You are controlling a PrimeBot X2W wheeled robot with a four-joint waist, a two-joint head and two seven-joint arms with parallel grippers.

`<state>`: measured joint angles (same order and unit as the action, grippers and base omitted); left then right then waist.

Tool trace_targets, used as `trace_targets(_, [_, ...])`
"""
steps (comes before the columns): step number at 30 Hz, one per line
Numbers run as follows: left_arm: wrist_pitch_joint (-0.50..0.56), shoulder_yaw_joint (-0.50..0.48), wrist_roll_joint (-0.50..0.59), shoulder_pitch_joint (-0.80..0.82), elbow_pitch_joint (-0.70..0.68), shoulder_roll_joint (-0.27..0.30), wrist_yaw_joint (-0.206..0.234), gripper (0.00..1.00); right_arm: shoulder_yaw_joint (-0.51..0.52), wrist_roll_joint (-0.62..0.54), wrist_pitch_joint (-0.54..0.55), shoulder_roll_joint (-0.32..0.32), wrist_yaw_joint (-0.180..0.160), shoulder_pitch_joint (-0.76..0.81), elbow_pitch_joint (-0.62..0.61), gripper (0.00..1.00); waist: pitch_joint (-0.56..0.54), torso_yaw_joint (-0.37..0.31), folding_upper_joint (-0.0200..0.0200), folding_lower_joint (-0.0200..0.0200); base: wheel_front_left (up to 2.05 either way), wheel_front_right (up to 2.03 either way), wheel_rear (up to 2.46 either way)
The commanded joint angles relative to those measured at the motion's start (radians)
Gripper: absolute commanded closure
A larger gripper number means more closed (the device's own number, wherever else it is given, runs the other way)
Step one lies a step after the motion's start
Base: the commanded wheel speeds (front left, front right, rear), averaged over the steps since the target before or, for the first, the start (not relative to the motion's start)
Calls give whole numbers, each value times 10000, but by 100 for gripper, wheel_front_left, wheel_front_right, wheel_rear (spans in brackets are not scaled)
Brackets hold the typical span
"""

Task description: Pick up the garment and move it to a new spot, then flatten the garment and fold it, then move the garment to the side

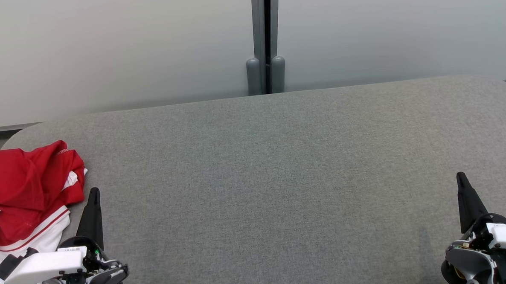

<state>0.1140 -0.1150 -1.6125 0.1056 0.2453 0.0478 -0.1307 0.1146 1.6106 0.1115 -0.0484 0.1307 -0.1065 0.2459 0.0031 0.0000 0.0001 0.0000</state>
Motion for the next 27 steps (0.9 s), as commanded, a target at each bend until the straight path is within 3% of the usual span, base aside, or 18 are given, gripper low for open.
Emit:
trace_targets(1, [18, -18, -9, 80, 1, 20, -37, 100, -3, 48, 41, -24, 0, -66, 8, 100, 0, 0, -1, 0, 0, 0, 0])
trace_targets(15, [18, -18, -9, 80, 1, 20, -37, 100, -3, 48, 41, -24, 0, -66, 7, 100, 0, 0, -1, 0, 0, 0, 0])
trace_targets(16, [0, 0, 0, 0, 0, 0, 0, 0, 0, 0, 0, 0, 0, 0, -1, 0, 0, 0, -1, 0, 0, 0, 0])
trace_targets(27, [-321, 321, 158, 128, -117, 9, 3, 0, -281, -319, -411, -50, 0, -32, -148, 0, 10, -3, -1, 0, 0, 0, 0])
